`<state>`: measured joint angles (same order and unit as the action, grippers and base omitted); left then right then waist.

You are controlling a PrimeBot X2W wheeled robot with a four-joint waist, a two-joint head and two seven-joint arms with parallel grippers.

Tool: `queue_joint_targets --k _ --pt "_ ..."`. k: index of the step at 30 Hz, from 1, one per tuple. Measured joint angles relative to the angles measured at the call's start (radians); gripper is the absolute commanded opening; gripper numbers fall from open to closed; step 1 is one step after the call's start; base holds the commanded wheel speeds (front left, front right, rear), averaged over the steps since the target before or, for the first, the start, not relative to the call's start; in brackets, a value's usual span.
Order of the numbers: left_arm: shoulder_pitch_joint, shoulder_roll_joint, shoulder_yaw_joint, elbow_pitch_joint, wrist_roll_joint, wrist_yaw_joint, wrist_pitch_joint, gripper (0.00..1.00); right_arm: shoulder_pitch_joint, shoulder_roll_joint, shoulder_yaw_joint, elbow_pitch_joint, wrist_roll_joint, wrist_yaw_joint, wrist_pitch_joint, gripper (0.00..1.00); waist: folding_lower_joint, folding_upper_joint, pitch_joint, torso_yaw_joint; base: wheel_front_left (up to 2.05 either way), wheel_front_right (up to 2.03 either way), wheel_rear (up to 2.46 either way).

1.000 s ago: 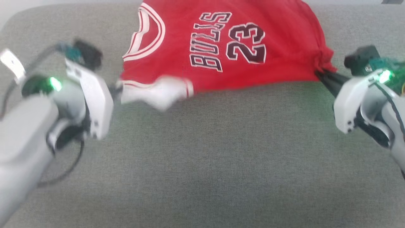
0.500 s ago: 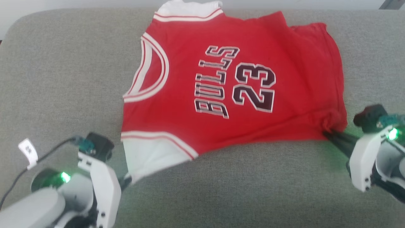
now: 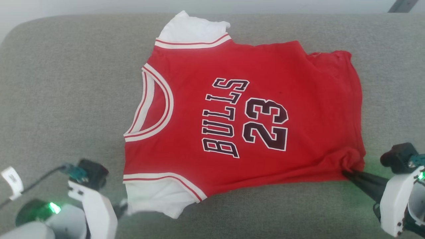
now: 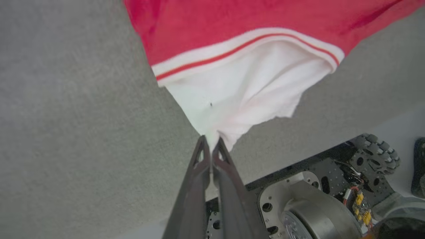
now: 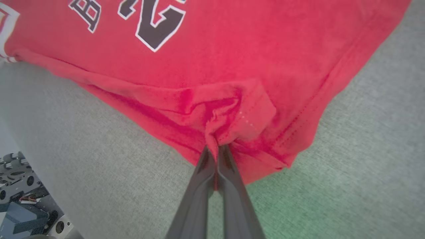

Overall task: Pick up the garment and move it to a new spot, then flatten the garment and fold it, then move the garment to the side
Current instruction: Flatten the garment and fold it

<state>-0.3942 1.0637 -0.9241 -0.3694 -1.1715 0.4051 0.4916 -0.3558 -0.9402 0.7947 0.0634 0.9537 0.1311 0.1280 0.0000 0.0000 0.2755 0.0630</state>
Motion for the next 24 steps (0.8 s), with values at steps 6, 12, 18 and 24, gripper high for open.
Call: queue_joint_targets --k 6,12,18,24 --pt "-0.109 0.057 0.055 -0.031 0.077 -0.008 -0.008 0.0 0.007 0.034 -0.082 0.0 -0.012 0.0 -0.024 0.0 0.0 0.0 -0.005 -0.028 0.0 0.0 0.0" --pt "-0.297 0.023 0.085 0.07 0.166 -0.12 0.031 0.0 -0.03 0.121 -0.187 0.044 -0.072 0.0 -0.013 0.0 0.0 0.0 0.01 -0.063 0.0 0.0 0.0" --pt "-0.474 -0.095 0.067 0.278 0.241 -0.254 0.058 0.0 -0.105 0.207 -0.238 0.105 -0.148 0.0 0.035 0.0 0.0 0.0 0.041 -0.086 0.0 0.0 0.0" --pt "-0.598 -0.224 0.031 0.533 0.268 -0.372 0.07 0.0 -0.194 0.303 -0.236 0.171 -0.21 0.0 0.081 0.0 0.0 0.0 0.085 -0.108 0.0 0.0 0.0"
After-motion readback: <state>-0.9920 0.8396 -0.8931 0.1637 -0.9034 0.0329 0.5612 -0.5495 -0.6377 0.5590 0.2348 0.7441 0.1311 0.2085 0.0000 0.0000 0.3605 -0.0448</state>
